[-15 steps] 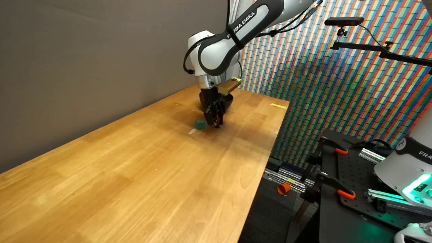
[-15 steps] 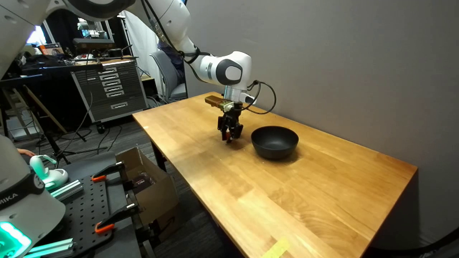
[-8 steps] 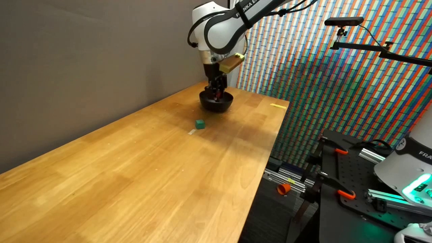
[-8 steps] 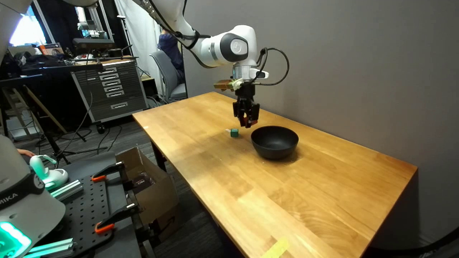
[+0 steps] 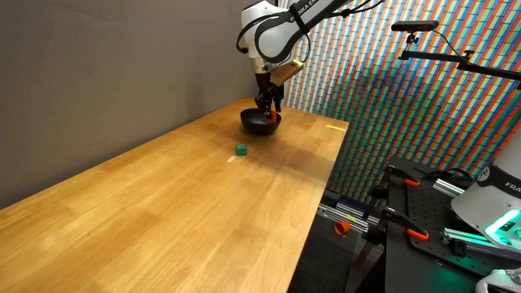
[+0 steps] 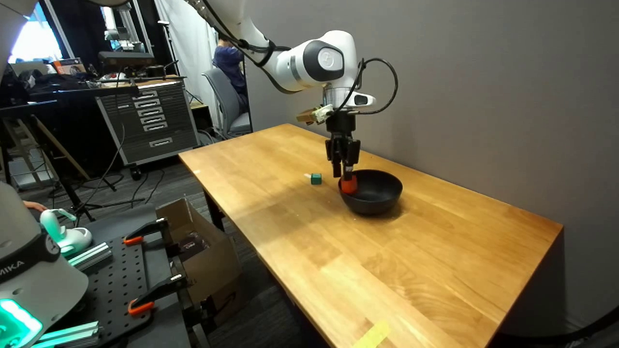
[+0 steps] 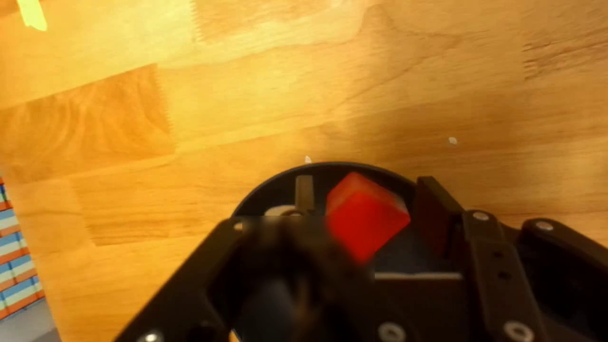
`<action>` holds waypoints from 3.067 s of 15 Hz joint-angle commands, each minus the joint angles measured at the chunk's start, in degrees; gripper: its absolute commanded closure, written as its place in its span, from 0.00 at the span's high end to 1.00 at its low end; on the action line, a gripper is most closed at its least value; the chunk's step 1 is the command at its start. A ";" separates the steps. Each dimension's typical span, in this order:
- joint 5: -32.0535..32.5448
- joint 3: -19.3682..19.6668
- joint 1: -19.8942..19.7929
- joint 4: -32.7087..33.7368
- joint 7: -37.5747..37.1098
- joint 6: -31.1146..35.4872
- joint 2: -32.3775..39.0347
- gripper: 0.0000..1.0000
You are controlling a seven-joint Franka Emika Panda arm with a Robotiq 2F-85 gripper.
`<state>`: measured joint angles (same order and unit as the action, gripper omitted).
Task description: Put the orange and green blocks in the black bowl
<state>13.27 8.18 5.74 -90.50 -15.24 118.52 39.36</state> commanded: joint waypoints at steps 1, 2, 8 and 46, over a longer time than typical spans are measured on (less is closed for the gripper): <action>0.81 0.37 -0.38 0.19 -2.00 -0.13 0.34 0.88; 0.70 0.19 -0.44 0.21 -1.91 -0.14 0.34 0.97; -3.02 -4.54 -1.14 1.37 2.95 0.98 0.42 1.00; -5.17 -10.94 -1.19 15.09 26.56 3.52 12.61 0.16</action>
<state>7.33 -3.58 4.15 -76.01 11.61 122.94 54.30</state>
